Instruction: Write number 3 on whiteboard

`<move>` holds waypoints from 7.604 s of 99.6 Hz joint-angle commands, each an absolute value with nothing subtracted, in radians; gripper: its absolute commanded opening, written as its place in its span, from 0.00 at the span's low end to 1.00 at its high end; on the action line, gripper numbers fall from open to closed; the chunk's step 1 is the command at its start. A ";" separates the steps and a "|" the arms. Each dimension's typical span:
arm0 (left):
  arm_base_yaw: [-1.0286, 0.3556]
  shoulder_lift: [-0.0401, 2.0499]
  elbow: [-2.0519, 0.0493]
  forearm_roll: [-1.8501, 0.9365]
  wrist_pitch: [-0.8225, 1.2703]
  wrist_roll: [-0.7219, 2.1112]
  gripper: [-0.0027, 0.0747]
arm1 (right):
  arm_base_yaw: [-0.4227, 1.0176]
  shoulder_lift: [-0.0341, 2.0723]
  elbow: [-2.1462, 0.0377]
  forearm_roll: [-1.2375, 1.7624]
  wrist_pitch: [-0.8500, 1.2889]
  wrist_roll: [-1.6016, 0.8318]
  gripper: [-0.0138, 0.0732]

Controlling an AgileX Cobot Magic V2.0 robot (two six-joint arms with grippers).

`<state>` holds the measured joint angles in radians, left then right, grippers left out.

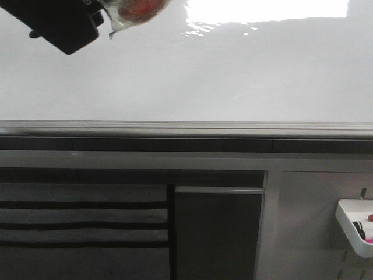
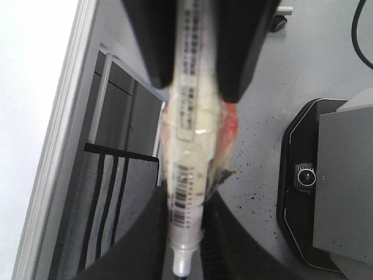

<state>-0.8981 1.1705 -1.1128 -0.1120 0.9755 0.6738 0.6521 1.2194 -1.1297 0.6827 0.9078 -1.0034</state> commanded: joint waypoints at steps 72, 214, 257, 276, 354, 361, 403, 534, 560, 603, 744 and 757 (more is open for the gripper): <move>-0.903 0.962 -1.141 -0.022 0.884 0.482 0.58 | 0.576 1.098 -1.184 0.488 0.855 -0.777 0.20; -0.903 0.709 -0.846 0.242 0.740 0.000 0.58 | 0.299 1.230 -1.283 0.452 0.825 -0.467 0.20; -0.903 0.709 -0.846 0.242 0.740 0.000 0.58 | 0.374 1.429 -1.344 0.406 0.686 -0.467 0.20; -0.903 0.709 -0.846 0.242 0.740 0.000 0.58 | 0.363 1.464 -1.344 0.352 0.637 -0.464 0.20; -0.903 0.709 -0.846 0.238 0.740 0.000 0.58 | 0.348 1.451 -1.272 0.241 0.758 -0.362 0.20; -0.903 0.709 -0.846 0.238 0.740 0.000 0.58 | 0.363 1.446 -1.229 0.266 0.734 -0.362 0.20; -0.903 0.709 -0.846 0.238 0.740 0.000 0.58 | 0.486 1.492 -1.363 0.310 0.684 -0.412 0.20; -0.983 1.074 -0.994 0.071 0.512 0.444 0.58 | 0.641 1.115 -1.145 0.318 0.750 -1.038 0.20; -0.986 1.207 -1.075 0.041 0.434 0.514 0.58 | 0.642 1.115 -1.145 0.318 0.750 -1.040 0.20; -0.986 1.276 -1.079 0.035 0.377 0.555 0.58 | 0.642 1.115 -1.145 0.318 0.748 -1.040 0.20; -0.323 1.279 -1.056 0.013 0.435 0.127 0.01 | 0.359 0.956 -1.143 0.306 0.803 -0.843 0.54; -0.222 1.418 -1.029 -0.086 0.325 0.127 0.30 | 0.359 0.958 -1.138 0.306 0.818 -0.843 0.54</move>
<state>-0.2239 1.4460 -1.0047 -0.0738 0.3950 0.1405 0.3658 0.9661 -1.1154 0.2936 0.8668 -0.8432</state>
